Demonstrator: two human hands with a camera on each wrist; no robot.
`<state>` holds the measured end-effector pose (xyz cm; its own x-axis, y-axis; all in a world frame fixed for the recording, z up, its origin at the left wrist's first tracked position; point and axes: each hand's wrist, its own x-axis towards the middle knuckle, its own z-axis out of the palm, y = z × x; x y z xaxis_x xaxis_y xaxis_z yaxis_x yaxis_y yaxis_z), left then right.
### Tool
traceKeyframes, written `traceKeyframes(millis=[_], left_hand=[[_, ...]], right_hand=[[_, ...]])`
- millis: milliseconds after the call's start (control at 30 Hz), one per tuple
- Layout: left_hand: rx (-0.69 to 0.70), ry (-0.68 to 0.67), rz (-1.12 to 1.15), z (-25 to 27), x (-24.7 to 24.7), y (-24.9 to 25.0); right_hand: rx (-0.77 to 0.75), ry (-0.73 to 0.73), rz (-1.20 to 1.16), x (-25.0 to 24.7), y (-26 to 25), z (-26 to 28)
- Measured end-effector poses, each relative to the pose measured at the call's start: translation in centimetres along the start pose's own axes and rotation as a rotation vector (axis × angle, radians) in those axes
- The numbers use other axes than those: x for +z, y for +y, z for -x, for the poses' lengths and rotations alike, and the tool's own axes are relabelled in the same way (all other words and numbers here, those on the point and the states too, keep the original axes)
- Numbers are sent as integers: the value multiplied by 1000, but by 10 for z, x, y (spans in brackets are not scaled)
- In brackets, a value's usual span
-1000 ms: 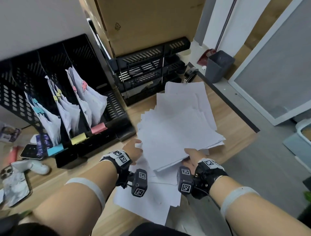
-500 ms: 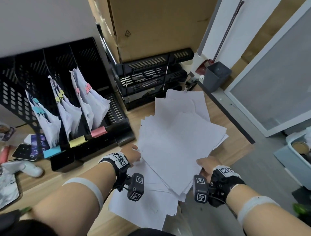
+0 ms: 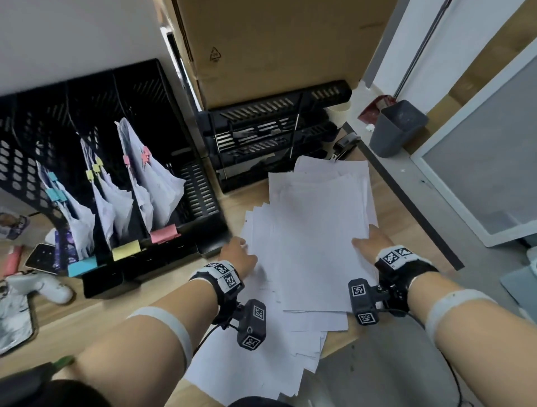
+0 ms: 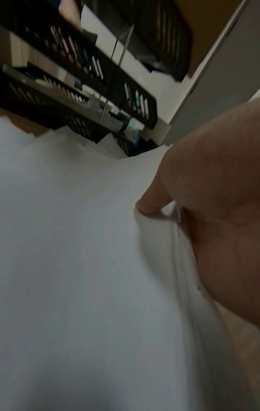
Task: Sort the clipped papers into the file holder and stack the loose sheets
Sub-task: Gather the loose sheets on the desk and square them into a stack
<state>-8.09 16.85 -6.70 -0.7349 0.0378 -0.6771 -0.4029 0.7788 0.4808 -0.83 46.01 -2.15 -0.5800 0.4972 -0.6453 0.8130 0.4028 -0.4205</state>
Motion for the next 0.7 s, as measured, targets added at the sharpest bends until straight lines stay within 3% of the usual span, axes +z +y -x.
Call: traceKeyframes(millis=[133,333,500,700], left_hand=[[-27,66,-53,-2,3,1],[-53,106,-106,-3,6,4],[-140,49,-207,-4,3,-3],[-124,-60,-153,2,2,-23]], right_hand=[[-53,-6,96,5,-10,-25],[-55,-8,87,13,-7,-15],[23,-188,172,29,5,18],[24,-292,277,72,-3,58]])
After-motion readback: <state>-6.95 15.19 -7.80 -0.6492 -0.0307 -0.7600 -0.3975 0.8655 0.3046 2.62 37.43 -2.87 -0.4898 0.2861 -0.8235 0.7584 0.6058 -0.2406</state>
